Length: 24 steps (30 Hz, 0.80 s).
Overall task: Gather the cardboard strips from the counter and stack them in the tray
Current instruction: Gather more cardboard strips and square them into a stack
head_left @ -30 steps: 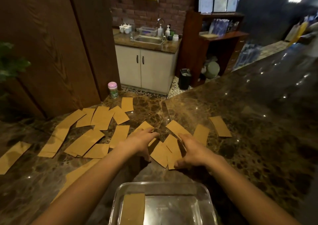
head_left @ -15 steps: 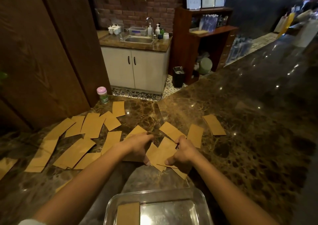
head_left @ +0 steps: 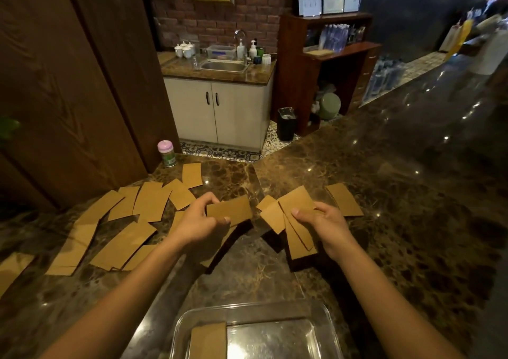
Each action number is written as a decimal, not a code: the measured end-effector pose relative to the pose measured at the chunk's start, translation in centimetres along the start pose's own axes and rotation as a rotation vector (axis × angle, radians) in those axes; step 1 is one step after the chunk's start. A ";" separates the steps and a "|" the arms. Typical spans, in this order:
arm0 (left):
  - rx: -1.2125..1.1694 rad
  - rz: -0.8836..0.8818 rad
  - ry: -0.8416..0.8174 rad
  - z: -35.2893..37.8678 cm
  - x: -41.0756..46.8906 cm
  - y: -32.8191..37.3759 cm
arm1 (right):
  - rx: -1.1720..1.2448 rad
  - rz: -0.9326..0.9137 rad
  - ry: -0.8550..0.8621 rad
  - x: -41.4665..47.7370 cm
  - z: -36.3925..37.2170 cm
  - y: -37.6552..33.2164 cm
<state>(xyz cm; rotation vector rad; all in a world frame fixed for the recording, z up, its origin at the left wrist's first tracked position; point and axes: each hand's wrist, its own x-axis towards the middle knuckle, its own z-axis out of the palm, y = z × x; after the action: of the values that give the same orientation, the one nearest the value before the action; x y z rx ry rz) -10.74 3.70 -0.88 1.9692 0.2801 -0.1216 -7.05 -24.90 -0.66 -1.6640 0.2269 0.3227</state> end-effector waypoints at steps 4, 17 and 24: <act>-0.564 -0.178 -0.050 1.3 -1.4 2.3 | 0.031 -0.012 -0.148 -1.1 0.9 -1.5; -1.015 0.051 -0.282 6.1 -7.1 6.5 | -0.266 -0.474 0.245 -6.0 6.2 -2.9; -1.068 0.145 -0.130 4.8 -9.2 6.8 | 0.119 -0.441 -0.163 -9.4 6.2 -3.6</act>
<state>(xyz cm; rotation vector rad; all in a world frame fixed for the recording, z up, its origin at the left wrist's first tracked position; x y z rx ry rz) -17.69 -4.59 5.21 0.9095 0.0749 0.0049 -15.14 -18.70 5.31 -1.5138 -0.2378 0.1071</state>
